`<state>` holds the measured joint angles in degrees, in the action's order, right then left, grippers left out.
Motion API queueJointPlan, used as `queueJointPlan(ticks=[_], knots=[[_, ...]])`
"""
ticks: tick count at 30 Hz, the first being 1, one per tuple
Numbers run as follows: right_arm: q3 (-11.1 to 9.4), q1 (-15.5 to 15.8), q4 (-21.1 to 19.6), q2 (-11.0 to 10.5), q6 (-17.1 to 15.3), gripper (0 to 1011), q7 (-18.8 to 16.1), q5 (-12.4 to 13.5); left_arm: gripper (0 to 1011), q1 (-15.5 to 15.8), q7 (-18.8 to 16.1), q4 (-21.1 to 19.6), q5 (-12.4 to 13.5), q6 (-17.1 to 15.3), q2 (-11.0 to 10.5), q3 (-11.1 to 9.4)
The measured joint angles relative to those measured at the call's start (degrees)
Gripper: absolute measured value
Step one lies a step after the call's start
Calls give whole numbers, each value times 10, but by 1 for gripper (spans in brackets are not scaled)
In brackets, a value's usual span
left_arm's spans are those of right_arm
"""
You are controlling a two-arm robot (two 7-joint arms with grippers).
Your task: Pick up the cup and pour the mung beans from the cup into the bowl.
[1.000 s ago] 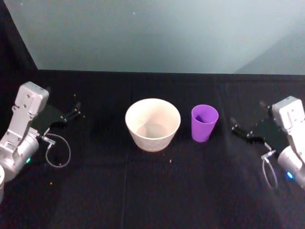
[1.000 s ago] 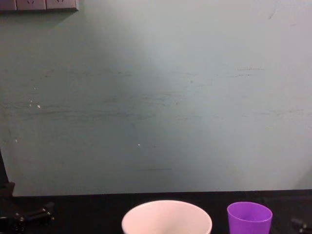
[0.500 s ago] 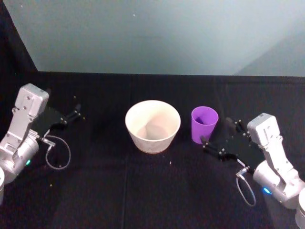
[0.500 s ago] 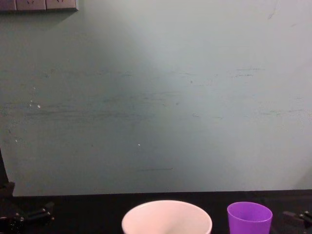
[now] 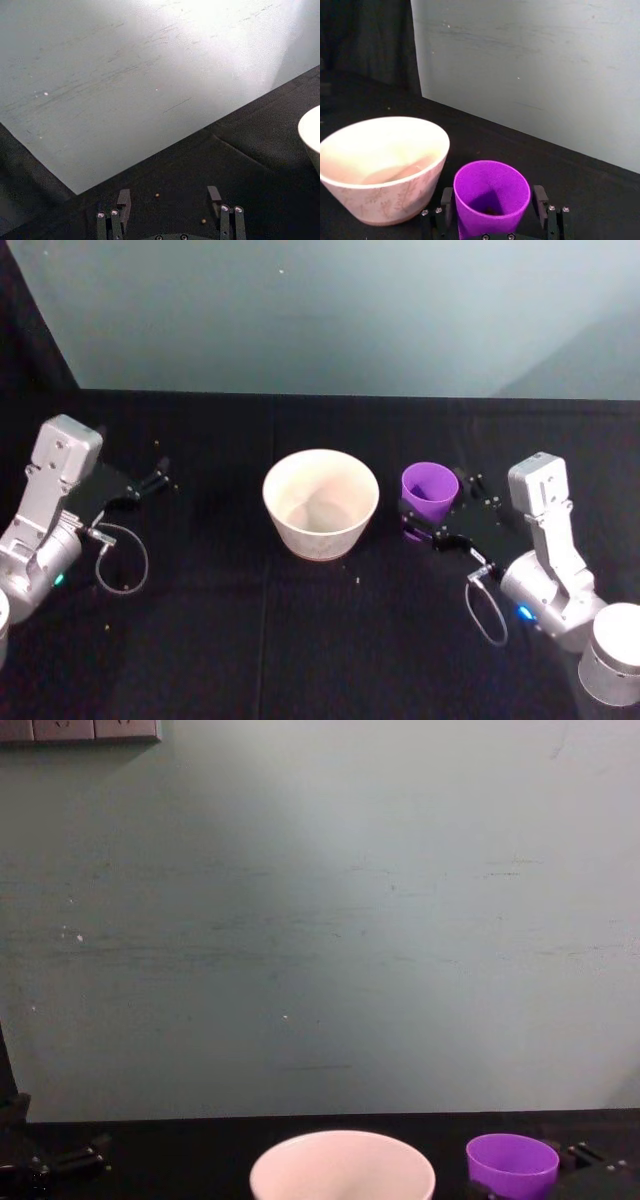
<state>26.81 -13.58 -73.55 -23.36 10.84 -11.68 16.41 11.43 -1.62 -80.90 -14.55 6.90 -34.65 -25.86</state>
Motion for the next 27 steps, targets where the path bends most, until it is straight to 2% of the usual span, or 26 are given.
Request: queueJointPlan(ticks=[11,15,18,19,27], knots=[[-5,-24,43,28,5,995,-27,1,1000,0,0,0,0,0,0,0],[-11,-24,47,34,6,890,-28,-3,1000,0,0,0,0,0,0,0],[-13,-23,47,36,5,861,-28,-5,1000,0,0,0,0,0,0,0],[-16,-20,43,37,3,790,-28,-7,1000,0,0,0,0,0,0,0],[-32,5,-17,29,-8,741,-16,-25,1000,0,0,0,0,0,0,0]])
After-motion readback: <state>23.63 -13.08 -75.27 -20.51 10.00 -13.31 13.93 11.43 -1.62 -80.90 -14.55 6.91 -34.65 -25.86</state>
